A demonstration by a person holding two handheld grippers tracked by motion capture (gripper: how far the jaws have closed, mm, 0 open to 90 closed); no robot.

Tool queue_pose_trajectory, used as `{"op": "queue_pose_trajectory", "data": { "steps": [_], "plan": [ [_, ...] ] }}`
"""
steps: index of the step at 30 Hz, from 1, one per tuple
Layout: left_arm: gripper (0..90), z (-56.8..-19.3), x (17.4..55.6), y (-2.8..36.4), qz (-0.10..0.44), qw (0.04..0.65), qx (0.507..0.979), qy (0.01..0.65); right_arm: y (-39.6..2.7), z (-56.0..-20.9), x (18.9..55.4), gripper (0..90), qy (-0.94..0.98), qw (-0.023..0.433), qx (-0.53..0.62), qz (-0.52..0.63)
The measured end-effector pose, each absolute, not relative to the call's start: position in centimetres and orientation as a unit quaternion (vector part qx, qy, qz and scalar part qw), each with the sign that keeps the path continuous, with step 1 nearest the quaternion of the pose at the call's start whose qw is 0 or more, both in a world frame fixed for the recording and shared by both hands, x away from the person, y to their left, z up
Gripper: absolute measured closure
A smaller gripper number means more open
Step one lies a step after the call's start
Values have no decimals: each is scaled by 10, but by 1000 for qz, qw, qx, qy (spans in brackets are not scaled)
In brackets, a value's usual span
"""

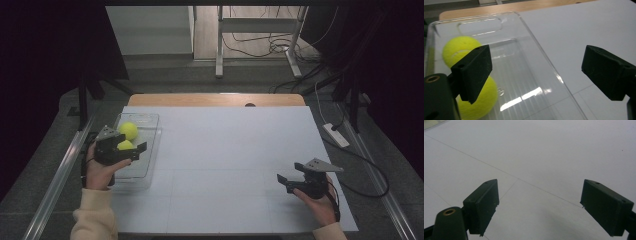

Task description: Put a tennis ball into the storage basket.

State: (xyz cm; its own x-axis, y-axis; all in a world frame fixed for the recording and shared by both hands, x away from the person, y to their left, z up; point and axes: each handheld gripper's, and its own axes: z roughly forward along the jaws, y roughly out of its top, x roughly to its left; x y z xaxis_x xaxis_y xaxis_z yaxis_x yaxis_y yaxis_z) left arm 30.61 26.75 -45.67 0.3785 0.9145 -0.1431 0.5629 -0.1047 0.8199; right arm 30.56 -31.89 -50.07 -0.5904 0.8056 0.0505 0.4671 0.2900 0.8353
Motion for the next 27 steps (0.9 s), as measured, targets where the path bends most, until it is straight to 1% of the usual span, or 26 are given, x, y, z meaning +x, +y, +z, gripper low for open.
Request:
{"op": "queue_pose_trajectory", "data": {
  "steps": [9, 23, 27],
  "plan": [
    [95, -462, 285, 254, 199, 457, 721, 481, -321, -500, 306, 152, 777, 195, 411, 435],
    [86, -480, 264, 225, 187, 455, 753, 437, -329, -499, 303, 149, 768, 194, 422, 440],
    [87, -482, 265, 220, 182, 460, 751, 437, -330, -499, 304, 148, 770, 192, 421, 440]
  ]
}}
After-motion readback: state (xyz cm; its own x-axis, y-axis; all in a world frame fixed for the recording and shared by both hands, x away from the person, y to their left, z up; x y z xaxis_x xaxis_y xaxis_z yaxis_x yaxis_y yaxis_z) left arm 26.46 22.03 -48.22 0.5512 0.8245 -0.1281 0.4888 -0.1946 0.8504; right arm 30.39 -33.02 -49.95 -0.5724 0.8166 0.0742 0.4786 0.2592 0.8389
